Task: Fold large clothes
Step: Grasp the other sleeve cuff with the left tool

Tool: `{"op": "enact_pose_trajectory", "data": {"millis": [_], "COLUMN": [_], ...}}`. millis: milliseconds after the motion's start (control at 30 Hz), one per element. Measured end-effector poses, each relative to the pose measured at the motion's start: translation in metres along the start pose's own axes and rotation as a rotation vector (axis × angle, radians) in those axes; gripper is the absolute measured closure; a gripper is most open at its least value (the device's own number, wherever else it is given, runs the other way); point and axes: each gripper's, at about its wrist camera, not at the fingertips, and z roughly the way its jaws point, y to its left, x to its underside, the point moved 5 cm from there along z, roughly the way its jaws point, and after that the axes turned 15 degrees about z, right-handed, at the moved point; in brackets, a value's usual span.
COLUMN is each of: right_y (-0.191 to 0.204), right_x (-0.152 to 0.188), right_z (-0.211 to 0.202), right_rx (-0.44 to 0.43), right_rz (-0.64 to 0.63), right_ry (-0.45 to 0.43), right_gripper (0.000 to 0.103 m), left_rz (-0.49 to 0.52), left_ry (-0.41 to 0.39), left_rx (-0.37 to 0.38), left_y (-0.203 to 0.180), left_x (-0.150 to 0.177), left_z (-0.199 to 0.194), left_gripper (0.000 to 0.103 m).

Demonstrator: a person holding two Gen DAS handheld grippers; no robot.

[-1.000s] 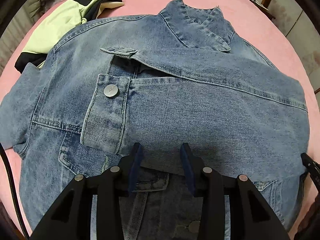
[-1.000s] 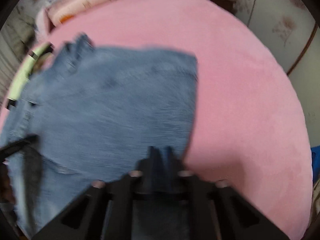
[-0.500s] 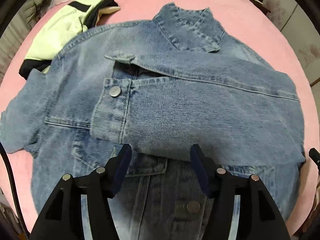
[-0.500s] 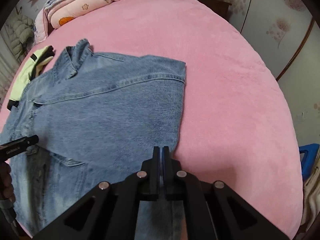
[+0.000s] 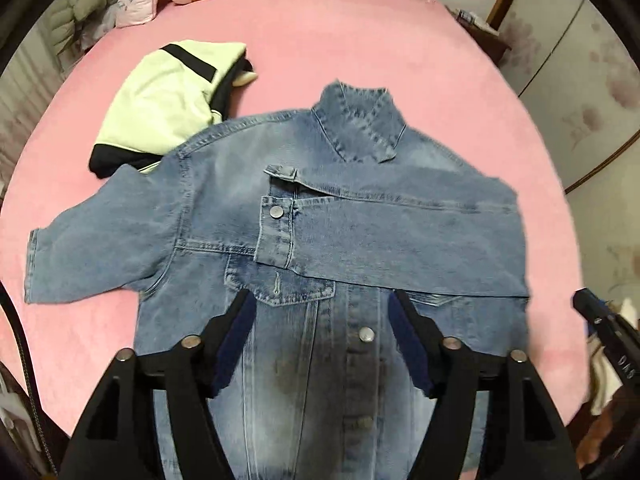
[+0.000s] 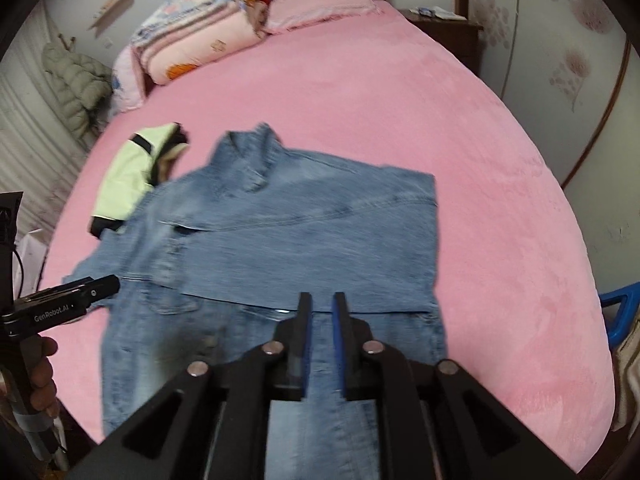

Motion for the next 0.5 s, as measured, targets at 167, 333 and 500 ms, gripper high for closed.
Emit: {"op": "enact_pose_trajectory", "data": {"millis": [167,333,500], "right_y": [0.043,0.098,0.173], "right_x": [0.001,0.009,0.028], "right_z": [-0.031,-0.040,-0.032], "right_rx": [-0.044,-0.095,-0.144], "right_rz": [-0.040,-0.092,-0.174], "right_ry": [-0.028,-0.018,-0.013], "right_gripper": [0.076,0.076,0.076], "left_rz": [-0.035,-0.066,-0.150], "left_ry": [-0.052,-0.110,-0.142], "left_rx": [0.003,-0.039,-0.078], "left_y": [0.025,0.071,0.137], "left_x": [0.007,0.024,0.051], "left_z": [-0.048,-0.086,-0.102], "left_gripper": [0.032,0.030,0.026]}}
